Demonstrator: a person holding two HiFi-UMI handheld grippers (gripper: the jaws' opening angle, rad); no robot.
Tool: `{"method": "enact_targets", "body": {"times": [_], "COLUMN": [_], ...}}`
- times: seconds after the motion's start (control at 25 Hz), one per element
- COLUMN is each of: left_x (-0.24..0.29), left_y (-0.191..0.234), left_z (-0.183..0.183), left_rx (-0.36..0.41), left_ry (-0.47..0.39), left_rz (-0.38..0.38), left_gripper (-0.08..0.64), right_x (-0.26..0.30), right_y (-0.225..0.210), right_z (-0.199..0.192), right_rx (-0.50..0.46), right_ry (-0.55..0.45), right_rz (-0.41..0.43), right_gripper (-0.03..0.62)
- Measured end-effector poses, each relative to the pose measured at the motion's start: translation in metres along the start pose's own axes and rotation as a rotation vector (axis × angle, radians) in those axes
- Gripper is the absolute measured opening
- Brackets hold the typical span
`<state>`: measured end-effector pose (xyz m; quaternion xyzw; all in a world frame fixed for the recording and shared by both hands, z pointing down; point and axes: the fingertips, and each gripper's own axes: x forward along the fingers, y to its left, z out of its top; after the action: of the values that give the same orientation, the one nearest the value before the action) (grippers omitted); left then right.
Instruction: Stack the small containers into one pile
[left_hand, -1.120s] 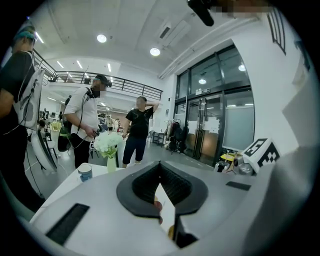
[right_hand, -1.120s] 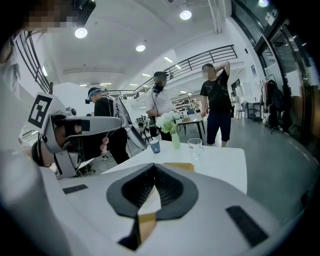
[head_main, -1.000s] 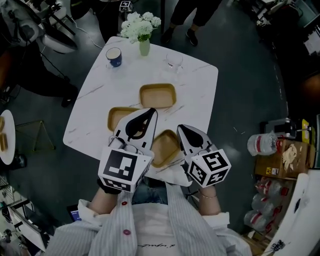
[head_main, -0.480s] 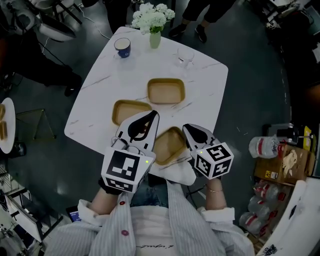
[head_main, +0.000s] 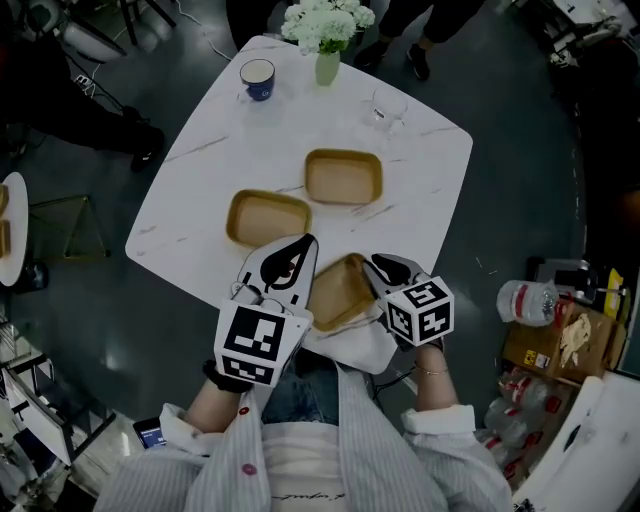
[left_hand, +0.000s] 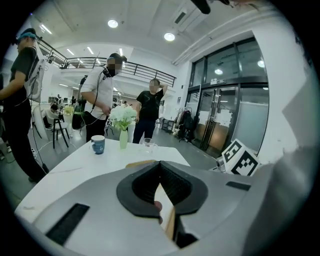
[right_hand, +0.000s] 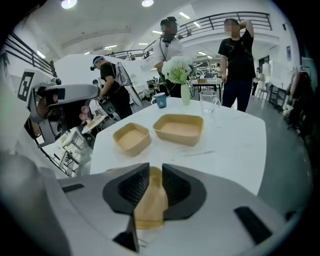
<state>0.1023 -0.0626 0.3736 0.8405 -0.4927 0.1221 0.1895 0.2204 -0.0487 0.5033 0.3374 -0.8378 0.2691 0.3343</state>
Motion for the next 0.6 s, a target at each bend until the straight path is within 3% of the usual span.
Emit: {"method": "enact_targets", "body": {"times": [0.6], "left_x": [-0.003], "left_y": [0.001], "left_z": [-0.025], "left_rx": [-0.043], "left_ry": [0.024], "left_rz": [0.062], "left_gripper": [0.017], "right_x": [0.031], "right_y": [-0.016], "right_z": [-0.044], "right_rx": [-0.006], "right_ry": [0.152], "right_rz": [0.028], "right_gripper": [0.081]}}
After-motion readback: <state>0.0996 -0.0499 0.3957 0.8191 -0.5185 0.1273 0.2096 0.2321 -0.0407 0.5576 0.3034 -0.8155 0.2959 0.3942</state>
